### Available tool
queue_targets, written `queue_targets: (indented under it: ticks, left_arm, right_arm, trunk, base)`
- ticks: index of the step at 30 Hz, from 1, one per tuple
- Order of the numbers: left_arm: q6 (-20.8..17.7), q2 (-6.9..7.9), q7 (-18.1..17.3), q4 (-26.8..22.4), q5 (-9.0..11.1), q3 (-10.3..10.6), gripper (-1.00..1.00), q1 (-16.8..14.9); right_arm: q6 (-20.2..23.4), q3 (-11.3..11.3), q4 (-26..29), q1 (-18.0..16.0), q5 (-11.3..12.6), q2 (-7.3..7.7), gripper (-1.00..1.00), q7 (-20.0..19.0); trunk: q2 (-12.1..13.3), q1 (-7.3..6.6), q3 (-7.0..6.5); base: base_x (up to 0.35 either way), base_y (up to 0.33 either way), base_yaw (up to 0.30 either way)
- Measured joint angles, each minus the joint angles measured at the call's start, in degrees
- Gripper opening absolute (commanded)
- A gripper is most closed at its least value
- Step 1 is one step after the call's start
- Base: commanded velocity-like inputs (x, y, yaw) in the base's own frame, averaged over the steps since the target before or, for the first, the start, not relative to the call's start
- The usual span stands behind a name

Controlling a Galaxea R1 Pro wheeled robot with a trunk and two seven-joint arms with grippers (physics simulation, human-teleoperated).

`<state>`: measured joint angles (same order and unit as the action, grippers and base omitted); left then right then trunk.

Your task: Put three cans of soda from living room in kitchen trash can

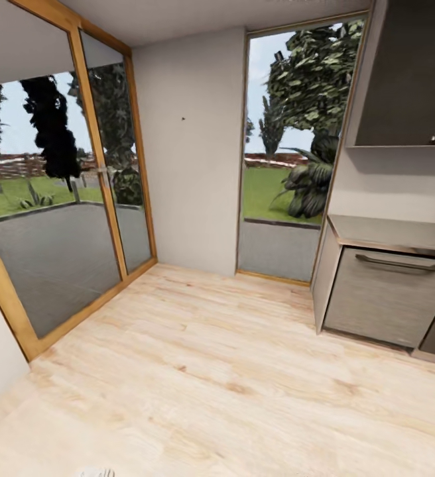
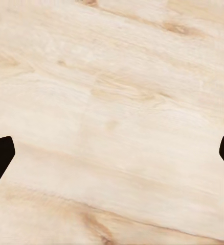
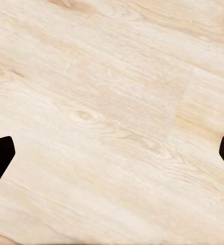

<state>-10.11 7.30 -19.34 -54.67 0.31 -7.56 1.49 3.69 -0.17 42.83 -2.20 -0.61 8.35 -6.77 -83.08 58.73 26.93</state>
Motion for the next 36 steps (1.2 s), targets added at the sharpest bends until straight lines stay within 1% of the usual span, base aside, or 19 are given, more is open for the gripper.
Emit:
queue_targets:
  ticks: [36]
  left_arm:
    - [0.02, 0.00, 0.00, 0.00, -0.05, 0.00, 1.00, 0.00]
  right_arm:
    - [0.00, 0.00, -0.03, 0.00, 0.00, 0.00, 1.00, 0.00]
  trunk:
    - [0.00, 0.00, 0.00]
  base:
    - [0.000, 0.000, -0.281]
